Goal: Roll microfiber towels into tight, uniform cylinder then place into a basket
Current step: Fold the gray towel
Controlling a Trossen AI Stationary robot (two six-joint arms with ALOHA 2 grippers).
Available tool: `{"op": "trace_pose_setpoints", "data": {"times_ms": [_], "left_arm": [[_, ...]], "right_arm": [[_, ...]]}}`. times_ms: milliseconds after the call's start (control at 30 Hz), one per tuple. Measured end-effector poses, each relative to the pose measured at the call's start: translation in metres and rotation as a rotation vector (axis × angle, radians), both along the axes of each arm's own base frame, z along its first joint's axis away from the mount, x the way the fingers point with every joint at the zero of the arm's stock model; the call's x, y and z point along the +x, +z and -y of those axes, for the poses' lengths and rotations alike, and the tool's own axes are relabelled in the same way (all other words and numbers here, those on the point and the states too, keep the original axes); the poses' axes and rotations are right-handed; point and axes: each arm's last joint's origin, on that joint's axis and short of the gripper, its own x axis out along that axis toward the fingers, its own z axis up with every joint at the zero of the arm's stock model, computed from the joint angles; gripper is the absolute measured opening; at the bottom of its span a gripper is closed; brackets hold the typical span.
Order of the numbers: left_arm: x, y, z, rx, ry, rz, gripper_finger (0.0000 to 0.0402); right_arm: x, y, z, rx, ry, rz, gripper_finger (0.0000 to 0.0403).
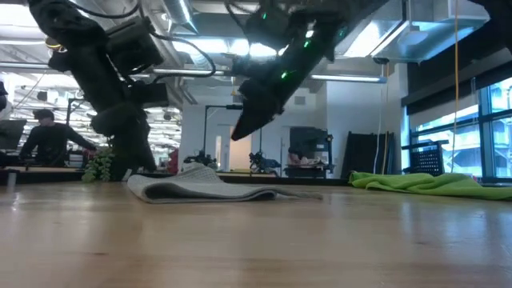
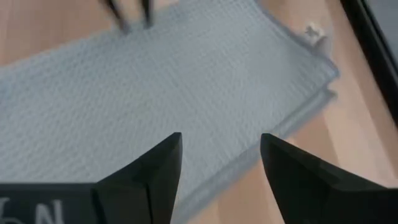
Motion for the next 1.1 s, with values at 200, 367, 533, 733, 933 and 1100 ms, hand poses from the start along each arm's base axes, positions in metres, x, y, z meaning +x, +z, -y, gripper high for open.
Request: {"op": "trace_pose_setpoints", "data": {"times_ms": [200,367,533,733,933,1100], "left_arm": [[0.010,-0.007,0.019,-0.030,-0.045,0.034,0.0085],[0.012,-0.016,0.024,-0.050,-0.040,-0.004,0.0085],[0.012,-0.022,0.023,-0.049,-0.024,-0.037,0.0085],[0.012,-0.023,0.019,-0.023,-0.037,-0.056,0.0085],[0.011,-0.023,0.009,0.017,-0.050,-0.077,0.0085],[0.009,-0.023,-0.003,0.057,-0.061,-0.101,0.0085]], "right_arm": [[0.004,-0.024,0.028,0.010,0.032,-0.012,0.0218],[0.009,-0.048,0.035,0.000,0.065,-0.046,0.0218],[0.007,-0.066,0.035,0.037,0.045,-0.118,0.0218],[0.006,-0.072,0.028,0.083,0.014,-0.156,0.0218],[0.008,-0.073,0.009,0.128,-0.005,-0.163,0.0218],[0.010,-0.074,-0.012,0.157,0.002,-0.163,0.0218]]}}
